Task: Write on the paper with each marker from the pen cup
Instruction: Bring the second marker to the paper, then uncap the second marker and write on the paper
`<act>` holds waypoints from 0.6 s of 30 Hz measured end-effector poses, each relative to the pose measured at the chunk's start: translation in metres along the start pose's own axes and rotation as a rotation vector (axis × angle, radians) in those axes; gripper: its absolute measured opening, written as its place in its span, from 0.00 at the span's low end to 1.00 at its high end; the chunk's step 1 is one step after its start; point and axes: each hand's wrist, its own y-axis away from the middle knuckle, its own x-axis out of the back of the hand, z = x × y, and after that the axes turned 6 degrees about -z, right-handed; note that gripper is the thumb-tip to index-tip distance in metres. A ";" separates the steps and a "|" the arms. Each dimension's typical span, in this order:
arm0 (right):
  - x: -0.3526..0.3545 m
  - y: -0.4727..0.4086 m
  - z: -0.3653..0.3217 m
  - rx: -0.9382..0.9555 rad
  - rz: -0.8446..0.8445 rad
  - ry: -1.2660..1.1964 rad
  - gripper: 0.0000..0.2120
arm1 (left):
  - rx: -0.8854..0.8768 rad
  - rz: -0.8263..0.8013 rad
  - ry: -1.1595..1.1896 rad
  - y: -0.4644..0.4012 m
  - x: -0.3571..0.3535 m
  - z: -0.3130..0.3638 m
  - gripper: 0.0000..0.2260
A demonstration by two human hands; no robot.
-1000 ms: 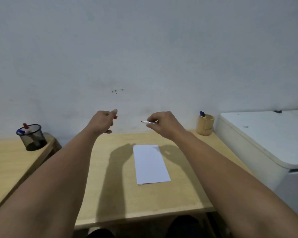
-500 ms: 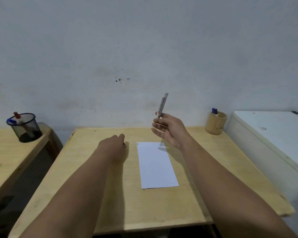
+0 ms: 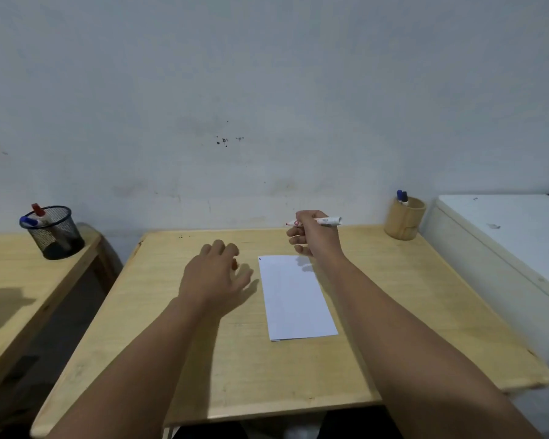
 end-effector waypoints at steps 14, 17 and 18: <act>-0.038 -0.022 0.064 0.104 -0.015 0.295 0.16 | -0.160 -0.463 0.055 0.038 -0.018 0.021 0.53; -0.039 -0.030 0.073 0.132 0.005 0.368 0.22 | -0.167 -0.480 0.018 0.039 -0.024 0.021 0.55; -0.038 -0.030 0.076 0.133 0.000 0.361 0.21 | -0.165 -0.482 0.013 0.039 -0.024 0.020 0.55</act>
